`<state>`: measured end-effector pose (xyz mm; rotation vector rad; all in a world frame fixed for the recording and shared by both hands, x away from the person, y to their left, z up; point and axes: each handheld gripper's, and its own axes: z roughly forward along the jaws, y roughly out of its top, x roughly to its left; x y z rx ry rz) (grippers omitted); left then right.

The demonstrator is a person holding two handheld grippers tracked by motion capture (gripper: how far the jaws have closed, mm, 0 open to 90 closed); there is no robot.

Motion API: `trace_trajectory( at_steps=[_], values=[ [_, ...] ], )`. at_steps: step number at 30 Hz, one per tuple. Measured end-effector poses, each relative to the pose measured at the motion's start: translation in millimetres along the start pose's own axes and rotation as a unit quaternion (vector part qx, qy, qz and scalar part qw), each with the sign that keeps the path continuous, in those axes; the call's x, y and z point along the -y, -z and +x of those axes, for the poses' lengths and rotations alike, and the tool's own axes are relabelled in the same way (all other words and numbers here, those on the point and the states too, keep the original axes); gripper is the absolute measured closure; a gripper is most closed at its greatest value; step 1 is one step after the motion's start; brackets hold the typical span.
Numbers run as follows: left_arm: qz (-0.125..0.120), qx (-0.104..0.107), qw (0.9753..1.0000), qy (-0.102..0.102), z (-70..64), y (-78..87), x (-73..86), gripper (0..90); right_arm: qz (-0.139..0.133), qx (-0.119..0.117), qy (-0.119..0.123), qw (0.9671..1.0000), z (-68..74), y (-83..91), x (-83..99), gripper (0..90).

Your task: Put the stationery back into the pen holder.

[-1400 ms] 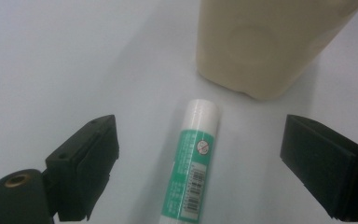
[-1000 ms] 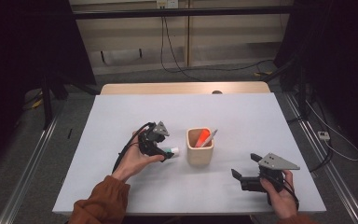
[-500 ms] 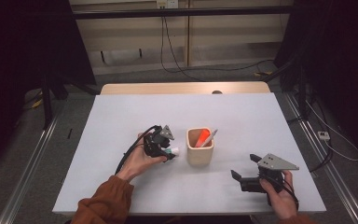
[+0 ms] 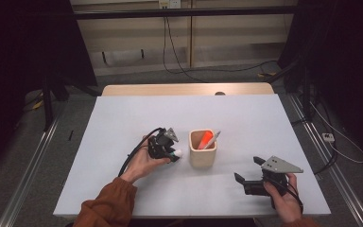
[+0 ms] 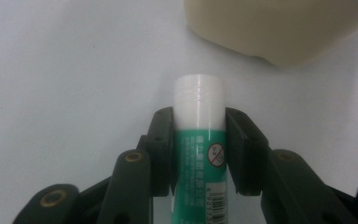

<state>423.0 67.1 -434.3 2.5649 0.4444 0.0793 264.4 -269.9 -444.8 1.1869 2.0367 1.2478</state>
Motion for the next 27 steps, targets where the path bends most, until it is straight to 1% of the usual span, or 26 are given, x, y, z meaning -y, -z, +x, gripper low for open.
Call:
trace_trajectory(
  at_steps=[2,4,7,8,10,12,14,19,20,22,23,24,25,26,27],
  values=[
    [0.000,-0.003,1.0000,0.002,-1.2,0.1,-0.2,65.4,0.001,0.000,-0.001,1.0000,0.0,0.0,0.1,6.4],
    [-0.001,-0.003,1.0000,0.004,-1.2,0.2,0.0,65.5,0.001,0.000,-0.001,1.0000,-0.3,-0.1,0.1,6.4],
    [0.002,-0.002,1.0000,0.000,-0.1,1.1,0.4,65.5,0.001,0.000,-0.001,1.0000,-0.3,0.0,0.2,6.3],
    [-0.003,-0.003,1.0000,0.005,-0.9,0.8,0.6,65.5,0.001,0.001,-0.001,1.0000,-0.4,0.0,0.2,6.3],
    [-0.006,-0.005,0.9999,0.007,-0.9,1.1,1.0,65.6,0.000,0.001,-0.002,1.0000,-0.6,-0.1,0.3,6.3],
    [-0.015,-0.011,0.9998,0.011,-0.7,2.5,1.6,65.6,0.000,0.001,-0.002,1.0000,-0.5,-0.1,0.3,6.3],
    [-0.027,-0.010,0.9994,0.019,-0.1,4.0,2.5,65.6,0.000,0.000,-0.002,1.0000,-0.6,-0.2,0.5,6.3],
    [-0.062,-0.014,0.9973,0.038,1.8,9.6,6.0,65.6,0.000,-0.001,-0.005,1.0000,-2.0,-0.5,1.0,6.3],
    [-0.064,-0.014,0.9972,0.036,2.6,11.4,6.9,65.6,0.000,-0.001,-0.005,1.0000,-2.3,-0.6,1.1,6.3],
    [-0.076,-0.018,0.9959,0.047,1.5,13.9,8.8,65.6,-0.002,-0.002,-0.006,1.0000,-2.6,-0.6,1.1,6.3],
    [-0.072,-0.018,0.9964,0.040,2.6,16.0,9.7,65.6,-0.002,-0.003,-0.006,1.0000,-2.8,-0.6,1.1,6.3],
    [-0.083,-0.019,0.9951,0.050,2.2,17.6,11.1,65.6,-0.002,-0.002,-0.007,1.0000,-2.7,-0.7,1.0,6.3],
    [-0.088,-0.019,0.9945,0.055,2.1,19.1,12.0,65.6,-0.002,-0.003,-0.006,1.0000,-2.7,-1.0,0.9,6.3],
    [-0.093,-0.018,0.9940,0.055,2.2,20.7,13.0,65.6,-0.002,-0.004,-0.006,1.0000,-2.6,-1.3,0.8,6.3],
    [-0.097,-0.023,0.9936,0.053,2.7,22.4,14.0,65.6,-0.002,-0.004,-0.005,1.0000,-2.5,-1.4,0.7,6.3]
  ],
)
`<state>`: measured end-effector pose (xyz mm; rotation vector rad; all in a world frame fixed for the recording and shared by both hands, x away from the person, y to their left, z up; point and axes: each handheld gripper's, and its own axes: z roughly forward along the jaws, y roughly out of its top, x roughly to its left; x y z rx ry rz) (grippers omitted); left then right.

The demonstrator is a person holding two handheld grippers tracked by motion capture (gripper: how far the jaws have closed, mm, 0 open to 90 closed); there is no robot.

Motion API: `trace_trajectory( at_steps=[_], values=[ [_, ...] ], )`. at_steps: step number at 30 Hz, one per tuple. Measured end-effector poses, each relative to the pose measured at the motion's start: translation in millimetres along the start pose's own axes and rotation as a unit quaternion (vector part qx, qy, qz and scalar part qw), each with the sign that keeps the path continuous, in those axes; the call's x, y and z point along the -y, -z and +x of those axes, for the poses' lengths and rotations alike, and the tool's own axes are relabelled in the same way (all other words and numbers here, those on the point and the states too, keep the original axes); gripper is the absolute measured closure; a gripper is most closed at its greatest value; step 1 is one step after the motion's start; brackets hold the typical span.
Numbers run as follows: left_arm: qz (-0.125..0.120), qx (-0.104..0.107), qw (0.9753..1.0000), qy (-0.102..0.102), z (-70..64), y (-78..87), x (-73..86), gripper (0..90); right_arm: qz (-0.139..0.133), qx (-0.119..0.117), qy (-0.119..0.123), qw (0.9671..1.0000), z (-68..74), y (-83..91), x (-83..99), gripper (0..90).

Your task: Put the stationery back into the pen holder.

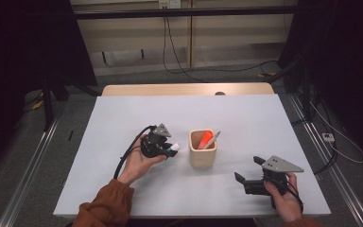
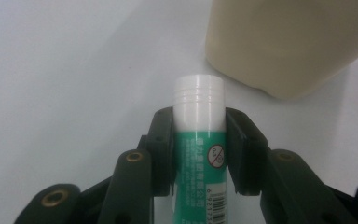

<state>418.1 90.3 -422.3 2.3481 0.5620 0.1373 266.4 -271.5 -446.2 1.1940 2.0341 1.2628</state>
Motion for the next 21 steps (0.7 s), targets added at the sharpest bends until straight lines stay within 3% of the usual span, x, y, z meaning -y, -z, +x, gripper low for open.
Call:
trace_trajectory(
  at_steps=[6,10,17,21],
  values=[
    [-0.047,0.005,0.9985,0.029,0.8,6.7,0.0,65.6,-0.001,0.002,-0.003,1.0000,-0.5,1.0,0.1,6.3],
    [-0.076,0.004,0.9964,0.037,0.7,13.1,-1.4,65.6,-0.002,0.004,-0.005,1.0000,-1.4,2.5,0.7,6.3],
    [-0.141,-0.004,0.9894,0.034,-6.9,25.1,-4.9,65.6,-0.002,0.008,-0.006,0.9999,-0.5,3.8,0.5,6.3],
    [-0.176,-0.005,0.9838,0.034,-13.0,32.7,-7.3,65.6,-0.001,0.010,-0.002,0.9999,1.2,3.4,-0.3,6.3]
  ],
)
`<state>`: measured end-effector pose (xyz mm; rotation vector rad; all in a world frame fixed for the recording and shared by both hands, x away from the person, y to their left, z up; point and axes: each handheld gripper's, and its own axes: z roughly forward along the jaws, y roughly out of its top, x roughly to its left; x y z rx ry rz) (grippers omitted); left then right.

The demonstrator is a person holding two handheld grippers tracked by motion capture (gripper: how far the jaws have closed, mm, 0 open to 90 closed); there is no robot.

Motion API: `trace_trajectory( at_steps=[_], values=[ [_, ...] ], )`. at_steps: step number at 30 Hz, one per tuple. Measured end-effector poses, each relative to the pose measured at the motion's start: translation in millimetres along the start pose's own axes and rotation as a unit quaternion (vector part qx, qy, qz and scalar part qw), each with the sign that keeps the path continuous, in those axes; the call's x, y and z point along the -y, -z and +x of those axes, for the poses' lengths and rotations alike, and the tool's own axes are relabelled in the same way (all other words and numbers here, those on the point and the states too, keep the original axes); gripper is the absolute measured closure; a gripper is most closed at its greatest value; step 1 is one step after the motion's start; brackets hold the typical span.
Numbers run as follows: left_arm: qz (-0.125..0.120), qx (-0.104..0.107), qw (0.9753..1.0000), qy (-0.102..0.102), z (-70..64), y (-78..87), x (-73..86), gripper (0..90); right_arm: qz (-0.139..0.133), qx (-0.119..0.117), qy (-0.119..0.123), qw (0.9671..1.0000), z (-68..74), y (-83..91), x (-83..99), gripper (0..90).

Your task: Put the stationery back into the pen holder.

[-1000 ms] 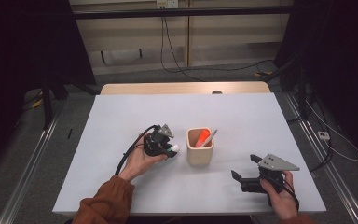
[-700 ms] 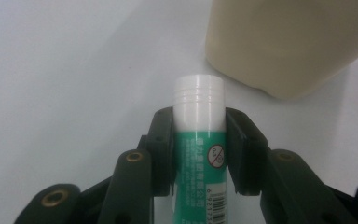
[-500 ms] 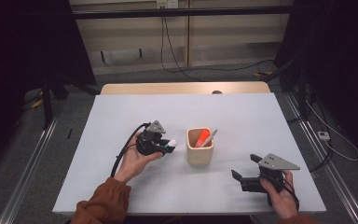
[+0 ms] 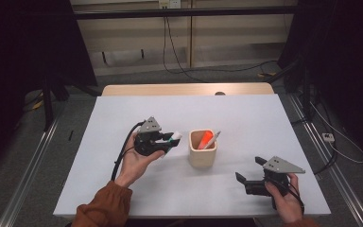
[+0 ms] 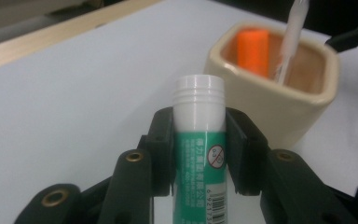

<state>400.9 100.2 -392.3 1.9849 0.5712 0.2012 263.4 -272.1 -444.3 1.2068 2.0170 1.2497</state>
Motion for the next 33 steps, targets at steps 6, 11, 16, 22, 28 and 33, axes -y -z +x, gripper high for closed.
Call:
trace_trajectory(
  at_steps=[6,11,16,22,28,33],
  values=[
    [-0.045,-0.005,0.9990,-0.003,-3.3,5.7,-4.6,65.6,0.001,0.004,-0.004,1.0000,-0.3,0.8,1.0,6.3],
    [-0.075,-0.009,0.9971,-0.005,-5.5,10.7,-7.5,65.6,0.000,0.008,-0.008,0.9999,-2.2,2.6,1.9,6.3],
    [-0.103,-0.014,0.9946,-0.001,-10.2,17.8,-13.1,65.6,0.001,0.010,-0.007,0.9999,-1.3,4.2,2.8,6.3],
    [-0.125,-0.007,0.9922,-0.002,-16.6,25.5,-21.8,65.6,-0.001,0.012,-0.006,0.9999,-1.9,4.6,2.7,6.1],
    [-0.134,-0.002,0.9910,0.001,-25.6,29.4,-29.1,65.6,-0.005,0.010,-0.005,0.9999,-2.1,3.7,1.2,5.3],
    [-0.145,0.004,0.9895,0.002,-32.9,29.6,-38.6,65.6,-0.007,0.009,-0.004,0.9999,-1.7,1.7,-0.1,4.3]
  ],
)
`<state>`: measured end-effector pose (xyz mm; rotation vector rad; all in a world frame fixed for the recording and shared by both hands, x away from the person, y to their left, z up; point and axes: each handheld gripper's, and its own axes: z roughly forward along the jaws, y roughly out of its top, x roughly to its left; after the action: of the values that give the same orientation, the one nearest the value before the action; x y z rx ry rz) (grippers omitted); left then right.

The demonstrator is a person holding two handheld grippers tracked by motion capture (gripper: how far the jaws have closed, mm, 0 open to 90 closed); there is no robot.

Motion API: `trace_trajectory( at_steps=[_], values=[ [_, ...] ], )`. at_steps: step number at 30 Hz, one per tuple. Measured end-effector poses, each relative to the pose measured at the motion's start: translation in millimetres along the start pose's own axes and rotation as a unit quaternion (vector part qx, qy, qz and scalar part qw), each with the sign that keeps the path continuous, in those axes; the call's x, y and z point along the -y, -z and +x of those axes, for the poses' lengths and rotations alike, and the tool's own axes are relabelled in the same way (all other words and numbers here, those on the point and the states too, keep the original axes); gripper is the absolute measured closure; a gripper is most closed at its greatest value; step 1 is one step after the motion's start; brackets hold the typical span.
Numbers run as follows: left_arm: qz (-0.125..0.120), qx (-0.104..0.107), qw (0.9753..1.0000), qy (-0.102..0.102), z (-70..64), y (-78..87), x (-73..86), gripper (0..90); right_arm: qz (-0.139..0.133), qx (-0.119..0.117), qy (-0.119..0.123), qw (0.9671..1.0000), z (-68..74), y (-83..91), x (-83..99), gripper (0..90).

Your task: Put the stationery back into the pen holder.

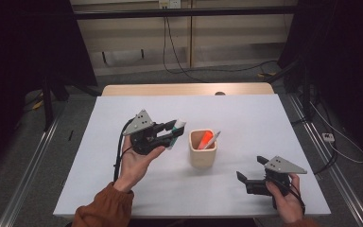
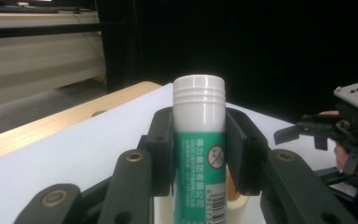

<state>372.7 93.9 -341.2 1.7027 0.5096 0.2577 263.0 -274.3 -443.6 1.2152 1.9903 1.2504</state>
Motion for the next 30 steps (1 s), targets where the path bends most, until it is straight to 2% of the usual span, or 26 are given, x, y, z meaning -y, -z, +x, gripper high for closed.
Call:
trace_trajectory(
  at_steps=[6,16,19,21,28,30],
  values=[
    [-0.011,0.011,0.9999,0.000,-5.3,-11.3,-8.8,65.6,-0.001,-0.002,0.001,1.0000,0.3,-1.2,-0.3,4.0],
    [-0.023,0.013,0.9996,0.007,-6.4,-37.8,-9.4,65.6,-0.001,-0.005,0.003,1.0000,0.8,-1.7,-0.6,4.0],
    [-0.024,0.024,0.9992,0.022,-5.0,-46.9,-8.1,65.6,0.000,-0.005,0.004,1.0000,0.6,-1.5,-0.5,4.4],
    [-0.016,0.015,0.9997,0.014,-5.6,-52.2,-7.2,65.6,-0.001,-0.005,0.004,1.0000,1.0,-1.7,-0.6,4.5],
    [-0.011,0.016,0.9998,-0.001,-8.0,-66.5,-6.8,65.6,0.000,-0.005,0.006,1.0000,0.8,-1.3,-0.5,4.5],
    [-0.009,0.012,0.9999,0.002,-7.7,-70.7,-6.1,65.6,0.001,-0.006,0.006,1.0000,1.2,-1.4,-0.5,4.5]
  ],
)
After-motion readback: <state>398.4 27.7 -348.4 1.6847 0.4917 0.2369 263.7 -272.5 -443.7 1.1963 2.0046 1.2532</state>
